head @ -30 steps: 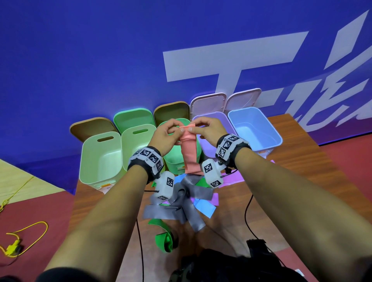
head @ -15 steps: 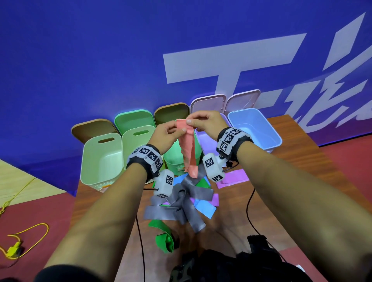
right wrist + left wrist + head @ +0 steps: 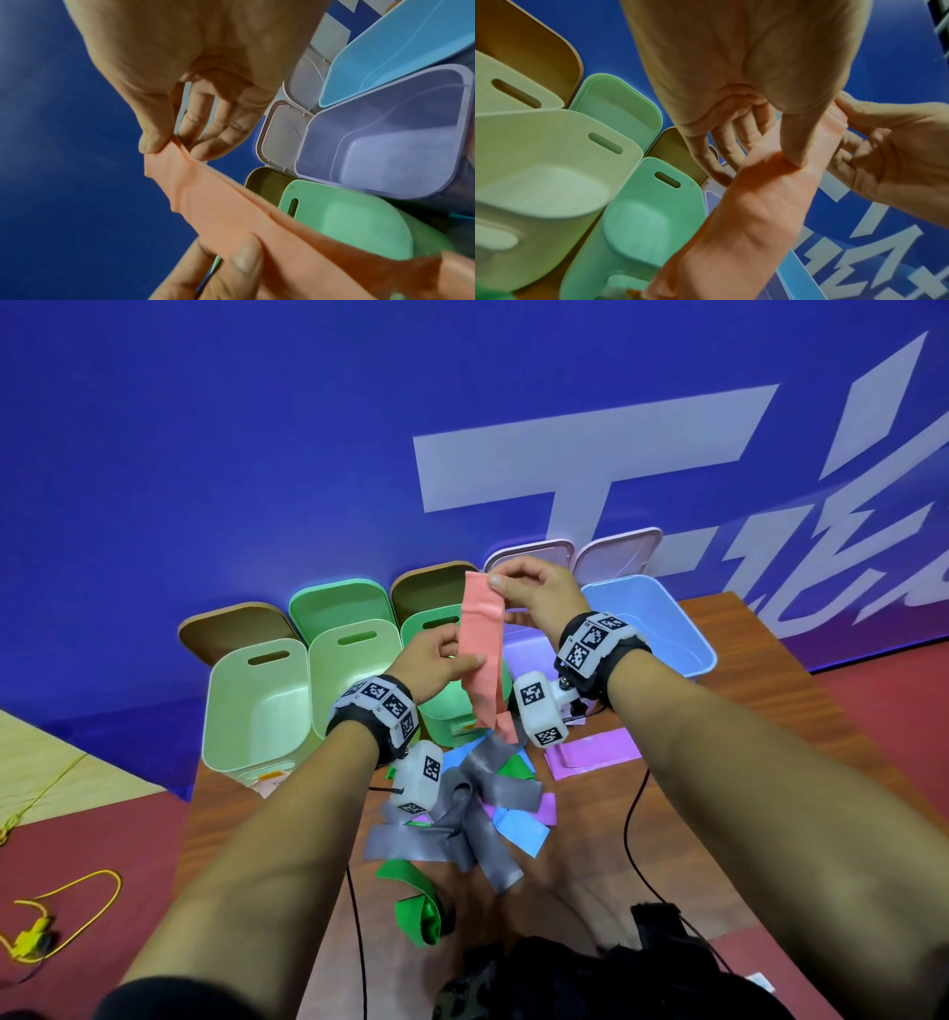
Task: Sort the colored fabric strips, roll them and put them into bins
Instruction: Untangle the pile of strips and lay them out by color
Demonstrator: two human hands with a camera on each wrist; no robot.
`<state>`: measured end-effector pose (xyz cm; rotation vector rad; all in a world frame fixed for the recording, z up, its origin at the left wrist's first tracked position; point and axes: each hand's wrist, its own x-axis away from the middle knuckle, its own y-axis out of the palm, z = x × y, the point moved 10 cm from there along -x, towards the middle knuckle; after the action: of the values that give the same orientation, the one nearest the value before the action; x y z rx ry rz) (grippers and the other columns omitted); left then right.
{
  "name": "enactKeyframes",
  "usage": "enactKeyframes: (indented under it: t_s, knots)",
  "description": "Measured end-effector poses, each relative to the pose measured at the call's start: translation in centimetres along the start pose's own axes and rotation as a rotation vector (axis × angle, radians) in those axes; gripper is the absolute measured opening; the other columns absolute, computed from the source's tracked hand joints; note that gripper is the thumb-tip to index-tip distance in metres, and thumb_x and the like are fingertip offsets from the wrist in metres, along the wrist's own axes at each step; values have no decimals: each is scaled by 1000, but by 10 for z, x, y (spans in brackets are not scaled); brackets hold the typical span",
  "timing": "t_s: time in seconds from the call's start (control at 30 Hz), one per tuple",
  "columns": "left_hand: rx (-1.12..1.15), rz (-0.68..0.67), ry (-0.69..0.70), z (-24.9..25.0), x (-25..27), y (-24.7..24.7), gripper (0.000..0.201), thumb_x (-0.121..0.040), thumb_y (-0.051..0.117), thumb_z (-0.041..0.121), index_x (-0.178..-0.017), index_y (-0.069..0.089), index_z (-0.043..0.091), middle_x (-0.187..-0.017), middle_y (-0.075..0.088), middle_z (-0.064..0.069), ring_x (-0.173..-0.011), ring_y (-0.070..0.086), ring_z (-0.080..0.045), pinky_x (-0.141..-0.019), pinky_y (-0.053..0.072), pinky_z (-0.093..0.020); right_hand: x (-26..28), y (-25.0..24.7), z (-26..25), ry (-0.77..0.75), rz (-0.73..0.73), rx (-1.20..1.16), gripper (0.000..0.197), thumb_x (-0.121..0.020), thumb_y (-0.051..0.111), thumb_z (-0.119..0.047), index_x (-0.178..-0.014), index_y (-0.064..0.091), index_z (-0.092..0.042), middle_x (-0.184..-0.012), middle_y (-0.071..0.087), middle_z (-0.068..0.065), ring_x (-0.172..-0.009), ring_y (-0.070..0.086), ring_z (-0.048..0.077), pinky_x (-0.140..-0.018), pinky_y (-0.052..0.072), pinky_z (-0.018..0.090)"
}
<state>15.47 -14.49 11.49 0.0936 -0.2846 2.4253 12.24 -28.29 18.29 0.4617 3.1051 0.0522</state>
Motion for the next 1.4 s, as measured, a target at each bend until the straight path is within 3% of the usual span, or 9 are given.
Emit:
enactKeyframes:
  t_s: [0.27, 0.43, 0.53, 0.67, 0.83, 0.93, 1.07, 1.2, 1.4]
  knots:
    - [-55, 2, -34, -19, 1, -3, 27, -90, 70, 12, -117, 68, 10, -111, 73, -10, -97, 67, -18, -95, 54, -38, 0, -13, 1, 2, 84, -66, 11, -98, 60, -7, -89, 59, -14, -80, 62, 0, -65, 60, 9, -62, 56, 24]
    - [-38, -25, -37, -17, 2, 4, 20, -92, 65, 3, -111, 65, 7, -92, 74, -2, -78, 68, -8, -79, 56, -25, 1, -19, 21, 47, 128, -47, 11, -98, 58, -7, -95, 55, -17, -68, 64, 1, -61, 59, 14, -63, 56, 30]
    - [-78, -32, -85, -25, 4, 5, 9, -91, 69, 11, -100, 68, 13, -84, 74, -2, -73, 68, -11, -75, 55, -28, 3, -32, 29, 50, 190, -15, 21, -94, 54, 5, -92, 59, -16, -60, 62, 3, -59, 58, 18, -63, 57, 32]
    - [-111, -47, -151, -38, 7, 5, 21, -89, 73, 27, -95, 70, 8, -80, 70, -2, -70, 63, -13, -70, 49, -25, 7, -45, 35, 44, 242, 21, 25, -93, 50, 8, -90, 66, -11, -81, 63, 12, -64, 61, 20, -61, 60, 31]
    - [-127, -183, -205, -57, 15, 19, 19, -86, 74, 8, -104, 68, 10, -92, 74, -2, -75, 68, -7, -79, 55, -23, 7, -50, 38, 56, 268, 12, 31, -93, 46, 13, -84, 69, -7, -88, 65, 14, -65, 62, 14, -58, 57, 22]
    - [-169, -170, -197, -59, 16, 16, 20, -86, 73, 3, -100, 66, 16, -90, 73, 4, -73, 68, -3, -78, 52, -24, 2, -50, 40, 81, 279, -10, 29, -95, 44, 10, -94, 69, -4, -85, 65, 10, -71, 63, 18, -62, 59, 25]
    - [-227, -115, -131, -47, 13, 10, 19, -89, 70, 8, -105, 63, 16, -91, 71, 4, -70, 65, 2, -74, 50, -18, -1, -45, 52, 153, 235, -70, 25, -94, 52, 7, -111, 63, -7, -104, 64, 13, -88, 63, 23, -71, 60, 29]
    - [-255, -102, -165, -50, 14, 4, 16, -87, 74, 18, -95, 61, 18, -86, 72, -1, -73, 67, -16, -74, 54, -32, -3, -52, 60, 154, 254, -25, 41, -86, 61, 16, -120, 60, -6, -117, 61, 18, -97, 64, 28, -66, 60, 27]
    - [-217, -129, -224, -56, 20, 6, 25, -83, 77, 9, -94, 54, 13, -78, 69, -6, -60, 62, -18, -58, 50, -27, -3, -74, 61, 120, 336, 75, 40, -83, 60, 19, -108, 63, -12, -120, 62, 23, -100, 66, 35, -73, 60, 35]
